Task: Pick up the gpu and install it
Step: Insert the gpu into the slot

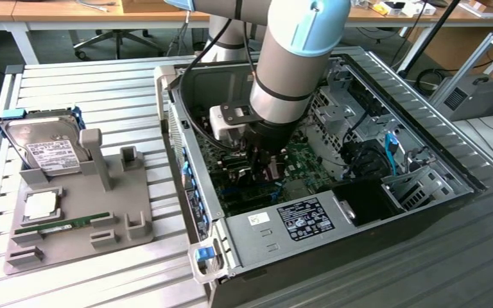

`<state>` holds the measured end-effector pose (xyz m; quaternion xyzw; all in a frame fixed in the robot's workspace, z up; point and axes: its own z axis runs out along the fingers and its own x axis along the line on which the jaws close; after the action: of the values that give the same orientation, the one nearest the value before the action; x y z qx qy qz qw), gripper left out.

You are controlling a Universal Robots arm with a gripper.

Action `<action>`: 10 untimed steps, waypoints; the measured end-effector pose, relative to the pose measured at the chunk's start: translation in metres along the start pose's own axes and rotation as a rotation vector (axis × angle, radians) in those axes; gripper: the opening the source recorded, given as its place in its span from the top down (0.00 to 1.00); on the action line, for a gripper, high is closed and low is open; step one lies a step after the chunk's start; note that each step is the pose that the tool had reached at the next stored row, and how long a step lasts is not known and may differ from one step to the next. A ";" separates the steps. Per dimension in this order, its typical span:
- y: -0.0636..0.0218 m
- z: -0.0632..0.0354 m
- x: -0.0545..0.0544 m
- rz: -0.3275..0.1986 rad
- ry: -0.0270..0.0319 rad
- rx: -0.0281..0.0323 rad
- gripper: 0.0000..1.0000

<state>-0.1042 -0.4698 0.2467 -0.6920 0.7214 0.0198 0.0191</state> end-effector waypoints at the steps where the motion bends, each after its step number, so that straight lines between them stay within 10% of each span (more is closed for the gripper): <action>1: 0.0000 0.0001 0.000 0.001 0.0000 0.0001 0.73; 10: 0.0000 0.0010 0.000 0.028 -0.0002 0.0016 0.73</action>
<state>-0.1042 -0.4698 0.2457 -0.6819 0.7309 0.0196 0.0195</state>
